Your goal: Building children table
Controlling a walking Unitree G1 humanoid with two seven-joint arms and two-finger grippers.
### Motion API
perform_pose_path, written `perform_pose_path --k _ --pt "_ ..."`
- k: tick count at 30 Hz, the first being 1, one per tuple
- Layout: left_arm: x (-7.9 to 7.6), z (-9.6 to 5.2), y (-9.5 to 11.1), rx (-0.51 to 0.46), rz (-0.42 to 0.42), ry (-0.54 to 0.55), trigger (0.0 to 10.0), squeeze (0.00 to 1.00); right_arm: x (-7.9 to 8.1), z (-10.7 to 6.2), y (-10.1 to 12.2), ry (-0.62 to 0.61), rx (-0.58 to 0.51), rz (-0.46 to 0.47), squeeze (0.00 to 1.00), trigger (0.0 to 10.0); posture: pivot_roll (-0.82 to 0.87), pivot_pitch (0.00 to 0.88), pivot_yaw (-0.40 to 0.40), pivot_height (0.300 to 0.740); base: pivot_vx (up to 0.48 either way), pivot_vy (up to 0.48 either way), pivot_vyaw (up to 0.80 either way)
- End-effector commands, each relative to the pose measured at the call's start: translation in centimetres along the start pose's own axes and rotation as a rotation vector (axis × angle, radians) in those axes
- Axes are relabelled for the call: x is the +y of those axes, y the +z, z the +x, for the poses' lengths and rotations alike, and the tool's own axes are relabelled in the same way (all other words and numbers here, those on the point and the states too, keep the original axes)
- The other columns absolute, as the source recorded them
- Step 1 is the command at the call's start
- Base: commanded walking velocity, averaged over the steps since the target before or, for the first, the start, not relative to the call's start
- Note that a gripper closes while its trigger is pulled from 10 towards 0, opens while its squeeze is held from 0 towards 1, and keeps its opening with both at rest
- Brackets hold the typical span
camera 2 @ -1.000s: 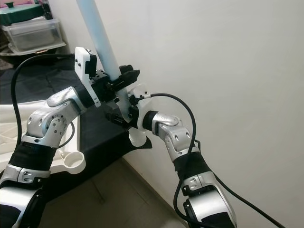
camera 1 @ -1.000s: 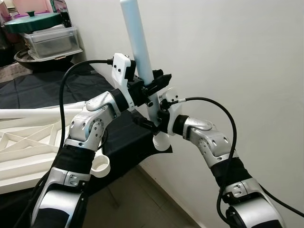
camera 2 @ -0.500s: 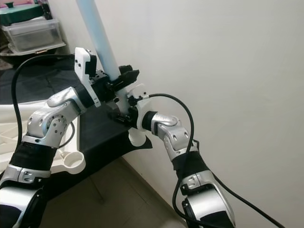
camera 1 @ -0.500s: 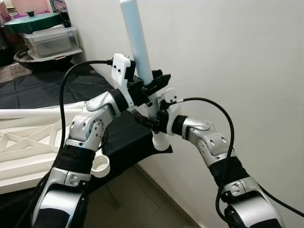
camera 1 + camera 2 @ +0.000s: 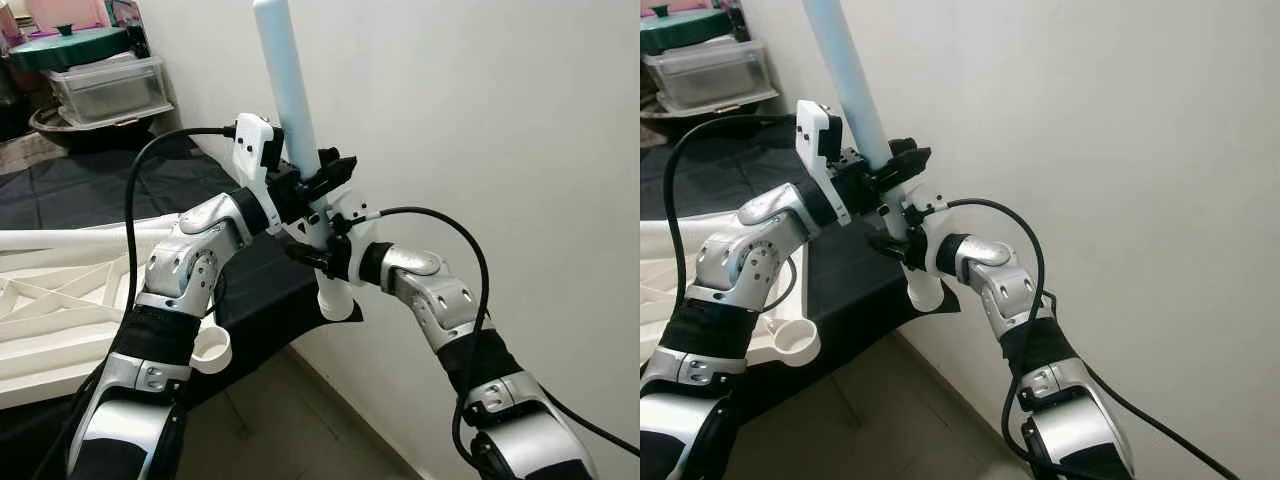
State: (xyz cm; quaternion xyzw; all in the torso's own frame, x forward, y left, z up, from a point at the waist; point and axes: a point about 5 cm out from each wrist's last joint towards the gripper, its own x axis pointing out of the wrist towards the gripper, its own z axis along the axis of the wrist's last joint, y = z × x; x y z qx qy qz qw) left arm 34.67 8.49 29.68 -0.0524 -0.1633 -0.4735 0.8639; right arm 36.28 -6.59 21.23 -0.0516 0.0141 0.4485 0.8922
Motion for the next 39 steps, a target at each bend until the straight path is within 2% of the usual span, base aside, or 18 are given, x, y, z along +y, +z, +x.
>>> perform_pose_path --k 1,3,4,11,15,18,19,25,32,35,37,38,39 --pt "-1.4 0.7 -0.2 -0.014 -0.019 -0.065 10.0 0.0 1.1 0.9 0.8 0.038 -0.047 0.031 0.0 0.0 0.01 0.0 0.0 0.74 0.0 0.0 0.0" --pt "-1.4 0.7 -0.4 0.004 -0.022 -0.066 10.0 0.0 1.2 0.8 0.9 0.04 -0.055 0.029 0.0 0.0 0.01 0.0 0.002 0.74 0.0 0.0 0.0" --pt "-1.5 0.6 -0.6 0.009 -0.028 -0.075 10.0 1.0 1.2 0.8 0.9 0.041 -0.059 0.026 0.0 0.0 0.01 0.0 0.003 0.74 0.0 0.0 0.0" --pt "-2.0 0.4 -0.8 0.002 -0.032 -0.115 10.0 1.0 1.1 0.6 1.1 0.037 -0.069 0.023 0.0 0.0 0.01 0.0 0.003 0.74 0.0 0.0 0.0" --pt "-2.0 0.3 -0.7 -0.003 -0.029 -0.106 10.0 1.0 1.0 0.4 1.3 0.033 -0.082 0.027 0.0 0.0 0.01 0.0 0.003 0.74 0.0 0.0 0.0" --pt "-1.5 0.0 -0.8 0.005 -0.003 -0.058 10.0 1.0 0.9 0.2 1.6 0.025 -0.1 0.031 0.0 0.0 0.01 0.0 0.005 0.74 0.0 0.0 0.0" --pt "-1.6 -0.3 -0.6 -0.004 -0.006 -0.072 10.0 0.0 0.8 0.1 1.8 0.023 -0.107 0.029 0.0 0.0 0.01 0.0 0.004 0.74 0.0 0.0 0.0" --pt "-1.3 -1.0 0.0 -0.047 -0.024 -0.044 10.0 0.0 0.9 -0.3 1.7 0.018 -0.118 0.024 0.0 0.0 0.02 0.0 0.011 0.74 0.0 0.0 0.0" --pt "0.0 -1.6 1.4 -0.141 -0.003 0.091 10.0 0.0 0.3 -1.1 1.0 -0.019 -0.114 0.029 0.0 0.0 0.03 0.0 0.001 0.74 0.0 0.0 0.0" --pt "1.0 -2.7 2.7 -0.212 0.04 0.232 10.0 0.0 -1.5 -2.5 0.9 -0.144 -0.129 0.022 0.0 0.0 0.03 0.0 0.0 0.74 0.0 0.0 0.0" --pt "1.0 -2.7 2.7 -0.212 0.04 0.232 10.0 0.0 -1.5 -2.5 0.9 -0.144 -0.129 0.022 0.0 0.0 0.03 0.0 0.0 0.74 0.0 0.0 0.0" --pt "1.2 -3.1 3.0 -0.225 0.054 0.276 10.0 0.0 -2.0 -2.9 0.9 -0.186 -0.134 0.026 0.0 9.2 0.03 0.0 -0.001 0.74 0.0 0.0 0.0" --pt "1.2 -3.1 3.0 -0.225 0.054 0.276 10.0 0.0 -2.0 -2.9 0.9 -0.186 -0.134 0.026 0.0 9.2 0.03 0.0 -0.001 0.74 0.0 0.0 0.0"
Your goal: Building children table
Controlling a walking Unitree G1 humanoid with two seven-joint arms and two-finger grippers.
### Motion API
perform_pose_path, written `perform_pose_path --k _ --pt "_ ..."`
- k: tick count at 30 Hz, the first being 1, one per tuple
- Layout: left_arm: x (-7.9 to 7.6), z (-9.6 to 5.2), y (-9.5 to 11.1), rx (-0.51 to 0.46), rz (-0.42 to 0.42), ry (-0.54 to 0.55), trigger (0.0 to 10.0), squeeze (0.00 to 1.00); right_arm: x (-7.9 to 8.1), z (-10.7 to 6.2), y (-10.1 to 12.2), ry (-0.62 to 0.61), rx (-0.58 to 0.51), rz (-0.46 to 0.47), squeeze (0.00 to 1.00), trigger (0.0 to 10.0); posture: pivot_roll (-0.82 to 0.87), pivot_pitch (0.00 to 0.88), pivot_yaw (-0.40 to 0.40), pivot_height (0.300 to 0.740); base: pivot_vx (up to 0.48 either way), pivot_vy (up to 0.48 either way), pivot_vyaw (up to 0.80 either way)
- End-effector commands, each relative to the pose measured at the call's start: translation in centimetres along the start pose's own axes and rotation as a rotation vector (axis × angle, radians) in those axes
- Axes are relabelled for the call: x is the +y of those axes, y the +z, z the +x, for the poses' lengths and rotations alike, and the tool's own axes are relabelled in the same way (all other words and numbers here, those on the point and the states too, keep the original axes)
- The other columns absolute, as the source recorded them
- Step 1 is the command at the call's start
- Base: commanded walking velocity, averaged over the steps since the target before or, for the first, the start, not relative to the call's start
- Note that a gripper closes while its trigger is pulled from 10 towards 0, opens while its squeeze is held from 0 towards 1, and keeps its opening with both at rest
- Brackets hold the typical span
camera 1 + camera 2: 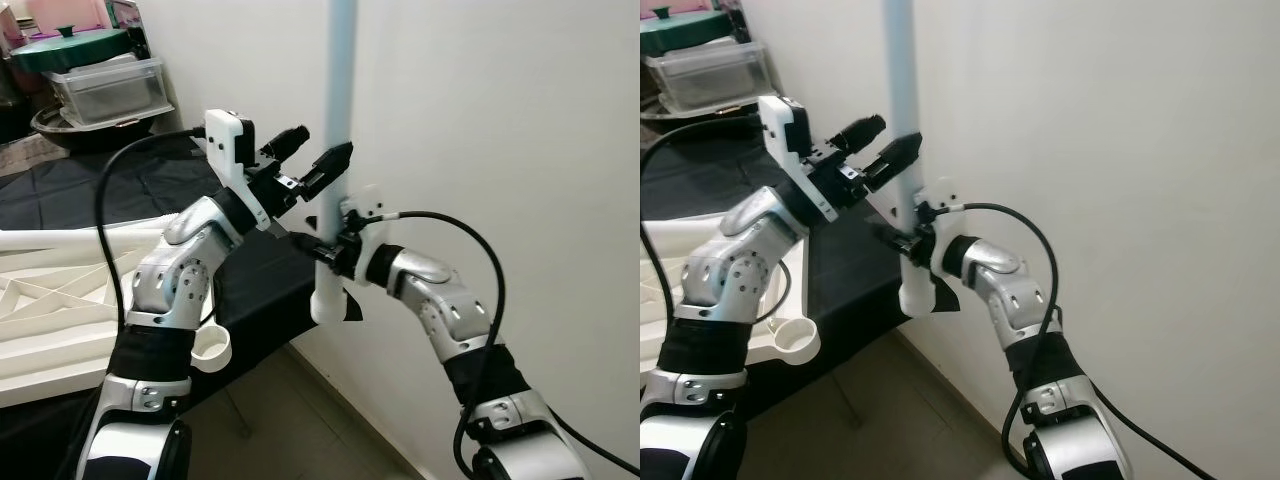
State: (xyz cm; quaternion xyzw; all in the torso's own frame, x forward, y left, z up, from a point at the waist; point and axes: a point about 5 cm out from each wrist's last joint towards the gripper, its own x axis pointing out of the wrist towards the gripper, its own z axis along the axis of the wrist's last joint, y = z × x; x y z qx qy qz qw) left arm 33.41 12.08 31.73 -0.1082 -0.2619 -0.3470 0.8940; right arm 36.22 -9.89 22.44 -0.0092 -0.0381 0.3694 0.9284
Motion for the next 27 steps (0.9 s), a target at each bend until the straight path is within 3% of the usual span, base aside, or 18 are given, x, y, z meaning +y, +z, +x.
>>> perform_pose_path --k 1,5,7,13,16,19,23,27 --pt "0.6 -0.7 0.3 -0.007 0.036 0.054 10.0 0.0 -0.6 -0.4 0.3 -0.048 -0.031 -0.012 0.0 10.0 0.03 0.0 -0.005 0.74 0.0 0.0 0.0" --pt "1.0 -1.6 0.4 -0.01 0.059 0.12 10.0 0.0 -1.6 -0.9 1.3 -0.154 -0.094 -0.041 0.0 10.0 0.03 0.0 -0.008 0.74 0.0 0.0 0.0" --pt "1.3 -2.6 0.3 -0.012 0.079 0.194 10.0 0.0 -2.3 -1.3 2.5 -0.28 -0.156 -0.097 0.0 10.0 0.03 0.0 -0.011 0.74 0.0 0.0 0.0" --pt "1.2 -4.7 -0.6 0.017 0.118 0.313 10.0 0.0 -2.1 -1.6 4.2 -0.303 -0.264 -0.092 0.0 10.0 0.04 0.0 -0.015 0.74 0.0 0.0 0.0" --pt "-0.5 -7.4 -3.1 0.122 0.102 0.37 10.0 0.0 -0.4 -2.4 3.0 -0.259 -0.251 -0.026 0.0 10.0 0.04 0.0 -0.021 0.74 0.0 0.0 0.0" --pt "-1.6 -8.6 -4.2 0.178 0.113 0.367 10.0 0.0 0.1 -2.7 2.6 -0.257 -0.261 -0.006 0.0 10.0 0.04 0.0 -0.023 0.74 0.0 0.0 0.46" --pt "-2.0 -9.1 -4.6 0.193 0.099 0.378 10.0 0.0 0.1 -2.8 2.4 -0.275 -0.268 0.023 0.0 10.0 0.04 0.0 -0.023 0.74 0.0 0.0 0.8" --pt "-3.5 -10.2 -5.9 0.245 0.06 0.395 10.0 0.0 0.2 -2.9 2.2 -0.288 -0.281 0.053 0.0 10.0 0.04 0.0 -0.026 0.74 0.0 0.0 0.8"
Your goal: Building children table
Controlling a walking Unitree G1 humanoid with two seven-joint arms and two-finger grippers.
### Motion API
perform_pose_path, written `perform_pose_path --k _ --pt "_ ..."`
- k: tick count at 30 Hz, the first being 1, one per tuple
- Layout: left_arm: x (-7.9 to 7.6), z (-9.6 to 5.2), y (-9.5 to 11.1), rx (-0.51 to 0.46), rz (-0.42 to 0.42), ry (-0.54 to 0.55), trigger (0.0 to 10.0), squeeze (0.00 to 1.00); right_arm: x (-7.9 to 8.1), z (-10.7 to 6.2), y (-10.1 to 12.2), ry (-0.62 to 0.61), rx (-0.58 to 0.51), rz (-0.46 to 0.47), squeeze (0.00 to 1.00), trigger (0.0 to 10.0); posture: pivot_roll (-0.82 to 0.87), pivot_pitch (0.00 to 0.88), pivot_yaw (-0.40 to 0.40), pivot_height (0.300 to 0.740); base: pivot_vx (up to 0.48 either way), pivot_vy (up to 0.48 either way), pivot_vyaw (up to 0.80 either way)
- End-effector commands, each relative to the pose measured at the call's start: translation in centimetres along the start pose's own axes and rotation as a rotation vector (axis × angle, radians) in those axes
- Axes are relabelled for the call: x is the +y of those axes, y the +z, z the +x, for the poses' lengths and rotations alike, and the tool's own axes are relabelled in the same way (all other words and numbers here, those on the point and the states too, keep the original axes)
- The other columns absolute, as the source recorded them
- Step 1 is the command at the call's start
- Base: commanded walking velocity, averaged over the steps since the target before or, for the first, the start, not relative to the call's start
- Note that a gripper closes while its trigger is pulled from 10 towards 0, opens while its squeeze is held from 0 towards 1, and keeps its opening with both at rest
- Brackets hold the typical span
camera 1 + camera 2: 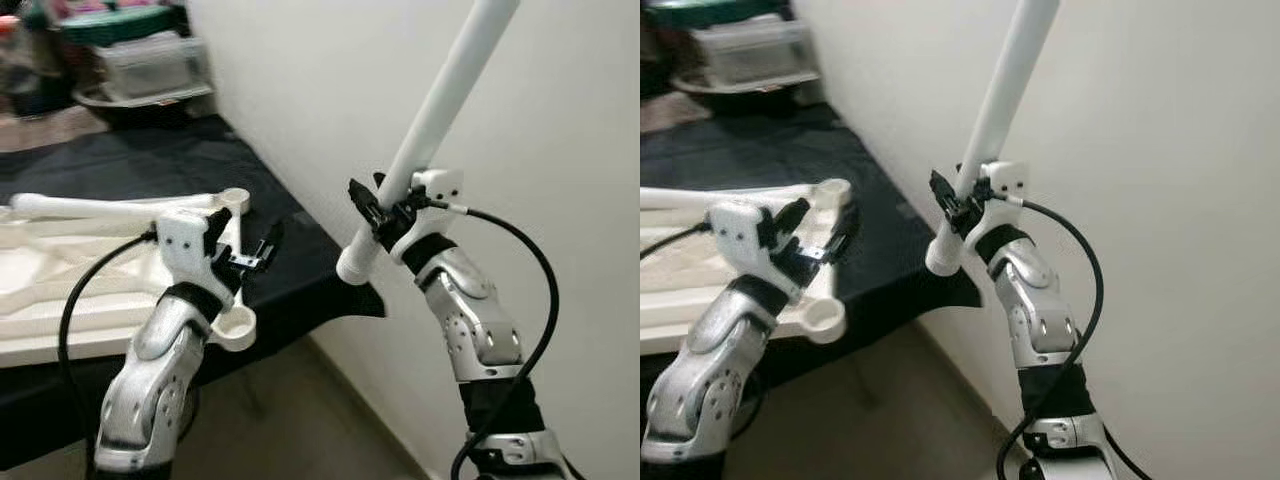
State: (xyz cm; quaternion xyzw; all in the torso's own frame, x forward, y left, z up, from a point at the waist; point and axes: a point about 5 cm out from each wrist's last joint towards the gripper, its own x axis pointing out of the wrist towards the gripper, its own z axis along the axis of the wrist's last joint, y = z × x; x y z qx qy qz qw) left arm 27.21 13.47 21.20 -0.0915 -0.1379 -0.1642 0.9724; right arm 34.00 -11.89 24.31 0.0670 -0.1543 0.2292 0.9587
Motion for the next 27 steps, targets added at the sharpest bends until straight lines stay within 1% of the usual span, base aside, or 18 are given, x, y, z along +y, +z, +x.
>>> perform_pose_path --k 1,3,4,7,8,11,16,25,27 --pt "-0.7 -0.2 -0.2 0.016 0.006 -0.012 10.0 0.0 0.2 0.0 0.2 0.004 -0.014 0.007 0.0 10.0 0.04 0.0 -0.029 0.74 0.0 0.0 0.8" --pt "-1.0 -0.3 -0.5 0.027 -0.001 -0.004 10.0 0.0 0.1 0.0 0.2 0.003 -0.016 0.005 0.0 10.0 0.03 0.0 -0.032 0.74 0.0 0.0 0.8" --pt "-1.3 -0.5 -0.7 0.034 0.012 -0.007 10.0 0.0 0.1 0.0 0.2 0.004 -0.014 0.008 0.0 10.0 0.03 0.0 -0.033 0.74 0.0 0.0 0.8" --pt "-1.5 -0.7 -0.8 0.038 0.02 -0.002 10.0 0.0 0.1 -0.1 0.3 0.002 -0.014 0.006 0.0 10.0 0.01 0.0 -0.034 0.74 0.0 0.0 0.8" --pt "-1.5 -0.9 -0.9 0.043 0.022 0.014 10.0 0.0 0.2 -0.3 0.3 0.004 -0.011 -0.001 0.0 10.0 0.0 0.0 -0.03 0.74 0.0 0.0 0.8" --pt "-1.5 -1.0 -1.0 0.048 0.028 0.027 10.0 0.0 0.4 -0.5 0.4 0.004 -0.01 0.004 0.0 10.0 0.0 0.0 -0.021 0.74 0.0 0.0 0.8" --pt "-1.3 -1.4 -0.9 0.059 0.043 0.058 10.0 0.0 1.3 -1.4 -0.1 0.006 0.001 0.017 0.0 10.0 0.0 0.0 -0.017 0.74 0.0 0.0 0.8" --pt "-1.1 -1.5 -0.9 0.061 0.055 0.078 10.0 0.0 0.9 -1.5 0.1 -0.006 -0.004 -0.004 0.0 10.0 0.03 0.0 -0.012 0.74 0.0 0.0 0.8" --pt "-0.9 -1.5 -0.8 0.06 0.063 0.09 10.0 0.0 0.8 -1.5 0.2 -0.017 -0.004 -0.007 0.0 10.0 0.03 0.0 -0.021 0.74 0.0 0.0 0.8"
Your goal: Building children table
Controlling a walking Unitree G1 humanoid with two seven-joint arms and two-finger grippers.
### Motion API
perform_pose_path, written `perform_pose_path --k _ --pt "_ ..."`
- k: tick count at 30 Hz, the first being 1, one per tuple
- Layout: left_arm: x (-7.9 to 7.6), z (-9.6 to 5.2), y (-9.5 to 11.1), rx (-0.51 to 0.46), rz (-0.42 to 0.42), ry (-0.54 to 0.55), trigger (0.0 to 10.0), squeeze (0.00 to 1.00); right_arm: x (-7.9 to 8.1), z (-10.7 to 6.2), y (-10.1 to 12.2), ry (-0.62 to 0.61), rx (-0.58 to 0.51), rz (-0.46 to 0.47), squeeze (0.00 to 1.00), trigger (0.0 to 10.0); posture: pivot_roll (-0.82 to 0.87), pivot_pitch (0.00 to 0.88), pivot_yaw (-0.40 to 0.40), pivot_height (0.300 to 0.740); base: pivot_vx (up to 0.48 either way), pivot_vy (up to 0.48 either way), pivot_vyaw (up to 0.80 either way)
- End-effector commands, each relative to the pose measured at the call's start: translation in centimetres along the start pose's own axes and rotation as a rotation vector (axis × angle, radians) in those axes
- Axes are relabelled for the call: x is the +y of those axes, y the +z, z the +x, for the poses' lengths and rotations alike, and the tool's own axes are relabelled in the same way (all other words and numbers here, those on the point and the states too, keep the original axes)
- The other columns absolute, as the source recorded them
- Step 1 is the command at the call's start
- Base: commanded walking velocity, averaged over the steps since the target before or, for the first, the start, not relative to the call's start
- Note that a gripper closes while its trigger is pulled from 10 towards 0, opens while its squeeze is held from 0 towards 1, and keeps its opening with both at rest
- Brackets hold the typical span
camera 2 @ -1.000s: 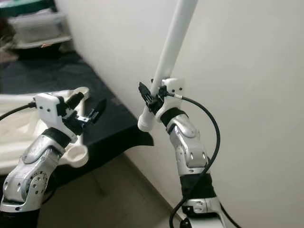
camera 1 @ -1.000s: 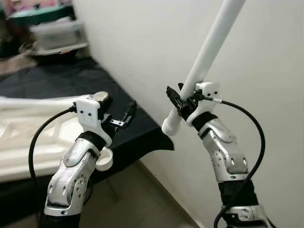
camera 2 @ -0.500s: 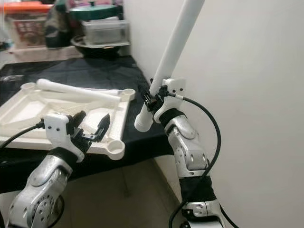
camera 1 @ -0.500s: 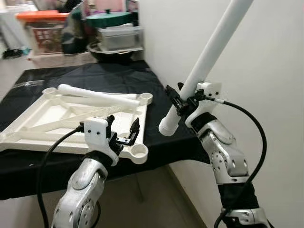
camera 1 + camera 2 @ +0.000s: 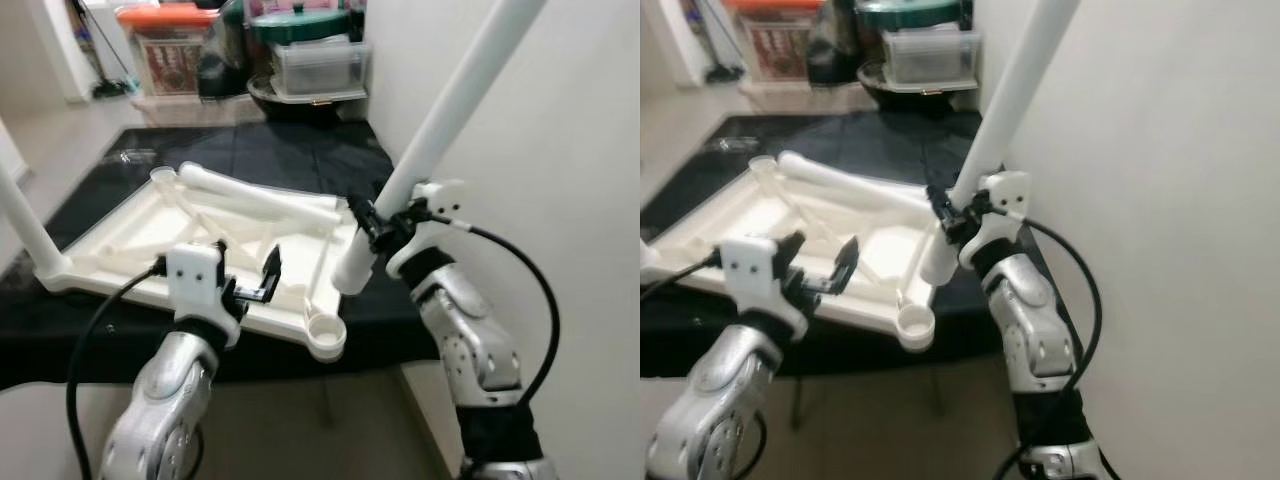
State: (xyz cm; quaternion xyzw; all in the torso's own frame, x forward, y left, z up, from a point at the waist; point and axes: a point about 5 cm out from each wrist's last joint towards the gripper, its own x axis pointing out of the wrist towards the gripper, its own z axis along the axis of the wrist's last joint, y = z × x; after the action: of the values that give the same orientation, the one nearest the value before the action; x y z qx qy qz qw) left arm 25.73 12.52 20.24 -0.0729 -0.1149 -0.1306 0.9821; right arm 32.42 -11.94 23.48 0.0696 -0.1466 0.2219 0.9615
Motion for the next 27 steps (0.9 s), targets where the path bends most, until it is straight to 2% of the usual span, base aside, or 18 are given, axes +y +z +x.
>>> perform_pose_path --k 1,7,13,16,22,27 --pt "0.4 -0.2 -0.1 0.013 0.025 0.026 10.0 0.0 0.2 0.1 0.5 -0.002 -0.018 -0.015 0.0 10.0 0.03 0.0 -0.021 0.74 0.0 0.0 0.8" --pt "0.5 -0.2 -0.1 0.015 0.027 0.054 10.0 0.0 0.3 0.2 0.5 -0.008 -0.012 -0.024 0.0 10.0 0.03 0.0 -0.036 0.74 0.0 0.0 0.8" --pt "0.5 -0.2 -0.2 0.012 0.02 0.071 10.0 0.0 -0.2 0.3 0.3 -0.025 0.004 -0.021 0.0 10.0 0.03 0.0 -0.041 0.74 0.0 0.0 0.0" --pt "-0.1 -0.6 -0.8 0.042 0.019 0.033 10.0 0.0 -1.6 0.5 -0.1 0.008 0.052 -0.002 0.0 10.0 0.03 0.0 -0.042 0.74 0.0 0.0 0.0" --pt "-0.6 -1.1 -1.3 0.065 0.014 -0.001 10.0 0.0 -2.8 0.7 -0.5 0.047 0.107 -0.021 0.0 10.0 0.04 0.0 -0.047 0.74 0.0 0.0 0.0" --pt "-0.7 -1.4 -1.4 0.072 0.025 -0.012 10.0 0.0 -3.0 0.7 -0.5 0.071 0.119 -0.013 0.0 10.0 0.04 0.0 -0.049 0.74 0.0 0.0 0.0"
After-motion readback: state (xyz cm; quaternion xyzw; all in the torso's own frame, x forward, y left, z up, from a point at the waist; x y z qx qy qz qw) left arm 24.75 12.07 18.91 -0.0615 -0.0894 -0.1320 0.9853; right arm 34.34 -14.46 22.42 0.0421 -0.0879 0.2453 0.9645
